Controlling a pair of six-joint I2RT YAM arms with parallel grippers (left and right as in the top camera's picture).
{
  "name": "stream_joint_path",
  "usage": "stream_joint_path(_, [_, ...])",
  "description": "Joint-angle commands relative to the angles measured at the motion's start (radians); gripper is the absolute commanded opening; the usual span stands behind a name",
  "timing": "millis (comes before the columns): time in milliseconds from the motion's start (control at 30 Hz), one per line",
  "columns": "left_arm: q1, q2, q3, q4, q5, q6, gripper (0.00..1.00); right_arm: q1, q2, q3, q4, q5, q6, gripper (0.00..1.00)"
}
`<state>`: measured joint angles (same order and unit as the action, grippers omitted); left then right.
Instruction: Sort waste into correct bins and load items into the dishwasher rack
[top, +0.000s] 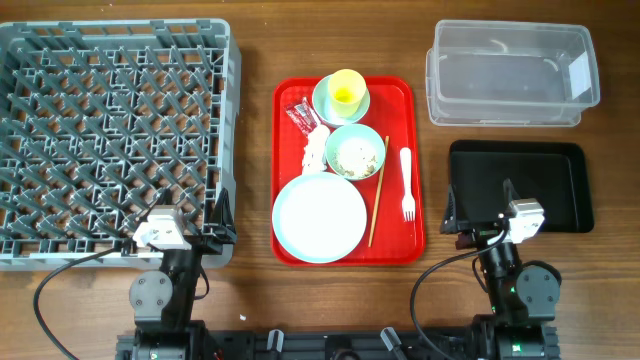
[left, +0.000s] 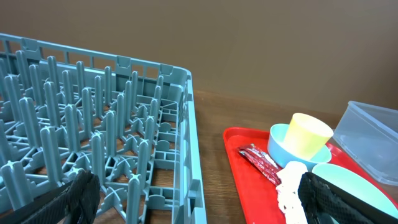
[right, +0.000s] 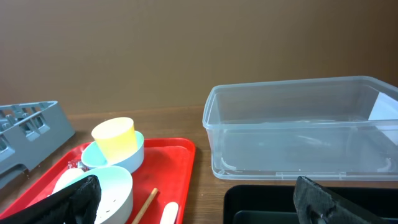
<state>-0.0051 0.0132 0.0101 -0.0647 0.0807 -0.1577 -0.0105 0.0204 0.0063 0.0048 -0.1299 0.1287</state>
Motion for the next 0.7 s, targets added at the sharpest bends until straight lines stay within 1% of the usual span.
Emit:
stream_joint_path(0, [0.001, -0.006, -0.005, -0.006, 0.016, 0.02, 1.0, -0.006, -0.003, -0.001, 0.003, 0.004, -0.014, 1.0])
stream_joint_path(233, [0.001, -0.006, -0.005, -0.006, 0.016, 0.02, 1.0, -0.006, -0.003, -0.001, 0.003, 0.004, -0.014, 1.0])
stream_joint_path(300, [0.001, -0.006, -0.005, 0.025, 0.057, -0.013, 1.0, -0.006, -0.003, -0.001, 0.003, 0.004, -0.014, 1.0])
stream_joint_path(367, [0.001, -0.006, -0.005, 0.053, 0.156, -0.093, 1.0, -0.006, -0.003, -0.001, 0.003, 0.004, -0.014, 1.0])
stream_joint_path(400, [0.001, -0.006, -0.005, 0.061, 0.283, -0.189, 1.0, -0.006, -0.003, -0.001, 0.003, 0.004, -0.014, 1.0])
stream_joint_path(433, [0.001, -0.006, -0.005, 0.082, 0.33, -0.23, 1.0, -0.006, -0.003, -0.001, 0.003, 0.004, -0.014, 1.0])
stream_joint_path(467, [0.001, -0.006, -0.005, 0.142, 0.357, -0.301, 1.0, -0.006, -0.003, -0.001, 0.003, 0.004, -0.014, 1.0])
stream_joint_path(567, [0.001, -0.006, -0.005, 0.206, 0.362, -0.391, 1.0, -0.006, -0.003, -0.001, 0.003, 0.004, -0.014, 1.0])
stream_joint_path(633, [0.001, -0.006, -0.005, 0.254, 0.385, -0.42, 1.0, -0.006, -0.003, -0.001, 0.003, 0.004, -0.014, 1.0])
stream_joint_path(667, [0.001, -0.006, -0.005, 0.299, 0.419, -0.424, 1.0, -0.006, -0.003, -0.001, 0.003, 0.004, -0.014, 1.0])
